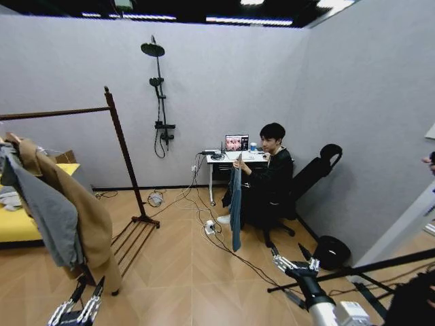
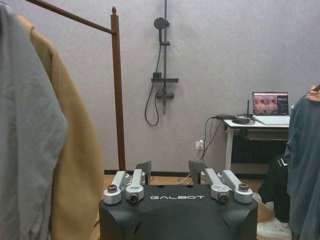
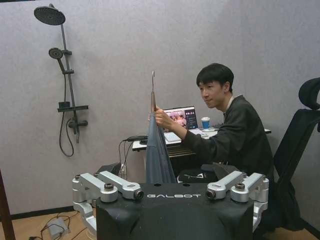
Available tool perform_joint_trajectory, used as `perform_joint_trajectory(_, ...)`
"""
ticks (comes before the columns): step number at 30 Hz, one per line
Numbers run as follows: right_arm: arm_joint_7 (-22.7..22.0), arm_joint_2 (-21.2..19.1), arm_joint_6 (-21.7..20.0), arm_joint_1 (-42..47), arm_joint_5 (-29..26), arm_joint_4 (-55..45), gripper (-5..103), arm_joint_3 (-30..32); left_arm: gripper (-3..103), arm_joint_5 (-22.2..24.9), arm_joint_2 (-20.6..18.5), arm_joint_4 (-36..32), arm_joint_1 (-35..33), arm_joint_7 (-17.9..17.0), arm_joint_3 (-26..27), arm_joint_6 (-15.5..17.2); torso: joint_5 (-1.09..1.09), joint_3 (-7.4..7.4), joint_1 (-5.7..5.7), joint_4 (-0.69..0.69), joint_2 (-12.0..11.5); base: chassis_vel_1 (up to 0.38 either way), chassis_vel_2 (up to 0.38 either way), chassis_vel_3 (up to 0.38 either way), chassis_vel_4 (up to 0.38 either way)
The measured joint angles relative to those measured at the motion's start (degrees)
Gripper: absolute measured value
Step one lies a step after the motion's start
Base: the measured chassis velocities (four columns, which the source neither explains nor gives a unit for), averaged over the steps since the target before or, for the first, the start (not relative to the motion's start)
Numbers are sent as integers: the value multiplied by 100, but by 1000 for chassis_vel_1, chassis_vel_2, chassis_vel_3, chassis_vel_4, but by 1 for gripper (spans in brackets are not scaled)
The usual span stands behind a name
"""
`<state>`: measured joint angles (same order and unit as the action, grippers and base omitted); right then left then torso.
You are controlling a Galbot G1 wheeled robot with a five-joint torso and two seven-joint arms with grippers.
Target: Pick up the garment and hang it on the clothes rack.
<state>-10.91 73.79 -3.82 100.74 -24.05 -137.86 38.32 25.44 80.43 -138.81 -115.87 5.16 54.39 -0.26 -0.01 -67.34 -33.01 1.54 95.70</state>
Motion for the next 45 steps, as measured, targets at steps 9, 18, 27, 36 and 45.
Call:
perform_joint_trajectory(9, 10, 5, 0, 18, 14, -4, 100, -6, 46, 0, 0, 0, 0, 1, 0, 0, 0, 0, 2, -1, 1, -196, 213, 203, -217)
perform_joint_trajectory(18, 10, -3, -4, 11, 14, 21, 100, -12, 46, 0, 0, -1, 0, 0, 0, 0, 5, 1, 3, -2, 2, -221, 213, 224, -215)
perform_joint_trajectory(27, -39, -52, -40, -87, -30, -139, 100, -7, 46, 0, 1, -1, 0, 1, 0, 0, 6, 1, 4, -2, 2, -175, 178, 184, -169)
perform_joint_trajectory(36, -467, -1010, -929, -947, -921, -537, 100, 411, 46, 0, 0, 0, 0, 2, 0, 0, -2, -1, -3, -2, -1, -117, 130, 102, -127)
perform_joint_trajectory(45, -521, -1931, -1399, -2401, -1809, 479, 100, 519, 46, 0, 0, 0, 0, 2, 0, 0, 4, 2, 7, 0, 3, 0, 0, 0, 0)
